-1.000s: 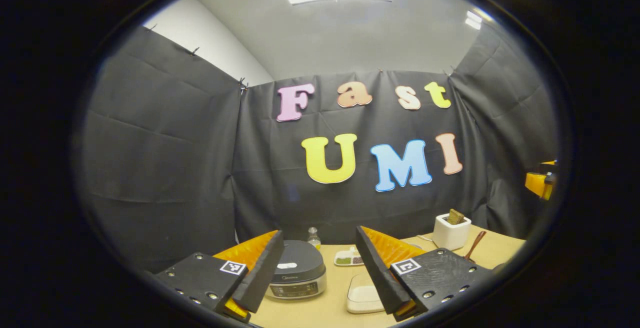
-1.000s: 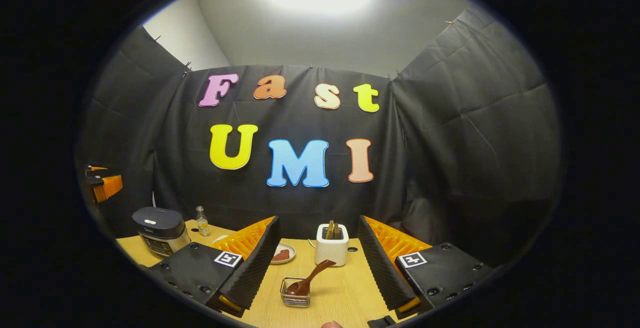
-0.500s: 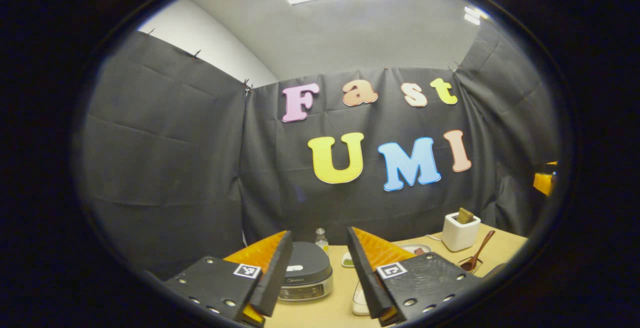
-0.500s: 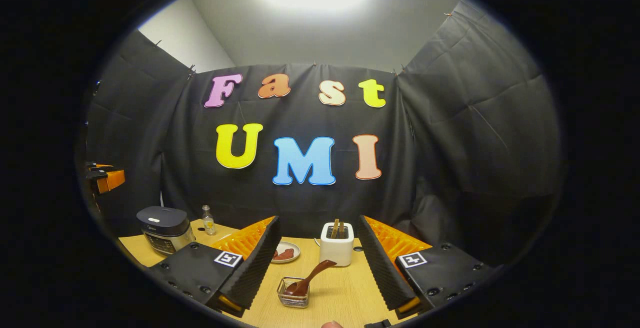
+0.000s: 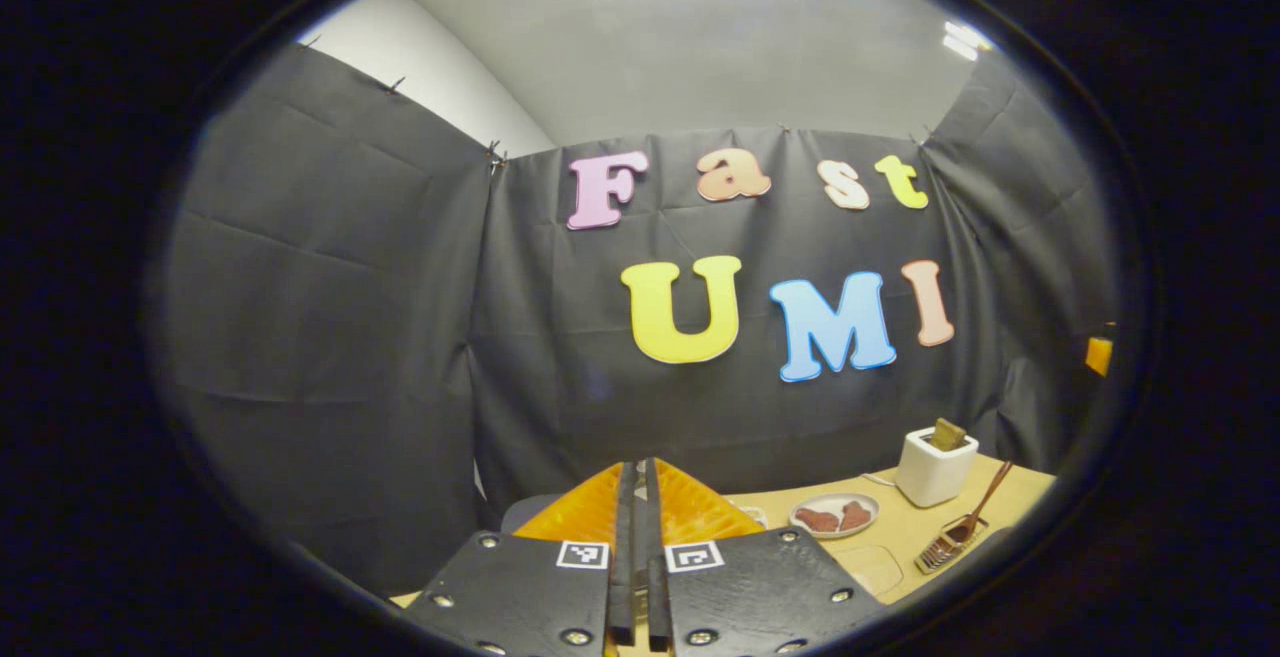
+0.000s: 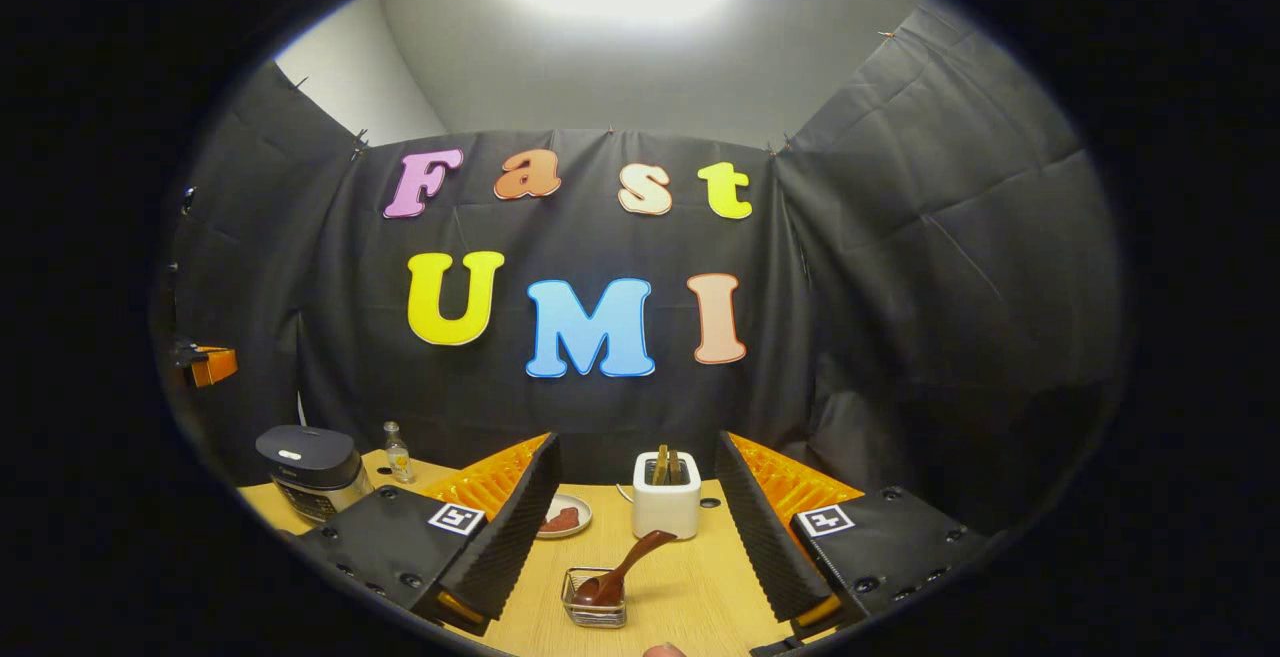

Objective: Close the left gripper, press the button to open the rice cooker; take a wooden spoon from the chopstick holder with the right hand, scoop a spoonful of rice and pour it into the rice cooker, then put the wooden spoon back into the chopstick holder.

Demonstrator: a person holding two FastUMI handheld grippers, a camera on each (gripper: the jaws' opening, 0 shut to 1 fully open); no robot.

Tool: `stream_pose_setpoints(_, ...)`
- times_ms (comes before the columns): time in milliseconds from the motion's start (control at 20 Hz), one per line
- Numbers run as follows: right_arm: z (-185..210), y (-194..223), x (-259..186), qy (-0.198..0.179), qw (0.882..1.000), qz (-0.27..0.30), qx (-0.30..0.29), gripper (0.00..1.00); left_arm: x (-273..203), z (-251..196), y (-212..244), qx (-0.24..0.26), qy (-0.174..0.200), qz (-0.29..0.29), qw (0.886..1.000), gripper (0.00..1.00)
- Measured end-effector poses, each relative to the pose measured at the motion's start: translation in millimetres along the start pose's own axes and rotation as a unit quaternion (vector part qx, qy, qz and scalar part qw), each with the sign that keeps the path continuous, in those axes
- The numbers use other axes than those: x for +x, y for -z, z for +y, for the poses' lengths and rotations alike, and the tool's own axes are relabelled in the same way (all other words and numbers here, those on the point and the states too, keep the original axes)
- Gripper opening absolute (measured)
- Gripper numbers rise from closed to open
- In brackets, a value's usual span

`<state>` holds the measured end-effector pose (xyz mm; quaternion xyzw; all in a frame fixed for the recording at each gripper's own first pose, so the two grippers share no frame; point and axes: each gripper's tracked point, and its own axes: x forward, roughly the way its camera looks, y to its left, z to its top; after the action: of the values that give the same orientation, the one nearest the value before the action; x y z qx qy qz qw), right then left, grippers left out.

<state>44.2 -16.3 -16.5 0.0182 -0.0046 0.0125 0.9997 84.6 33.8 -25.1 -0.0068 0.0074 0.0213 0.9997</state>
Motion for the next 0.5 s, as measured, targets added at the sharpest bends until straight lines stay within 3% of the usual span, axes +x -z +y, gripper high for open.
stream_pose_setpoints(150, 11.0, 0.2, 3.4, 0.008, 1.000, 0.002, -0.004, 0.97, 22.1, 18.0, 25.0, -0.013, -0.002, 0.020, 1.000, 0.00)
stream_pose_setpoints(500, 25.1, 2.7, 13.1, 0.031, 0.999, 0.010, -0.020, 0.98, 71.5, 40.9, 100.7, -0.040, 0.008, 0.090, 0.995, 0.01)
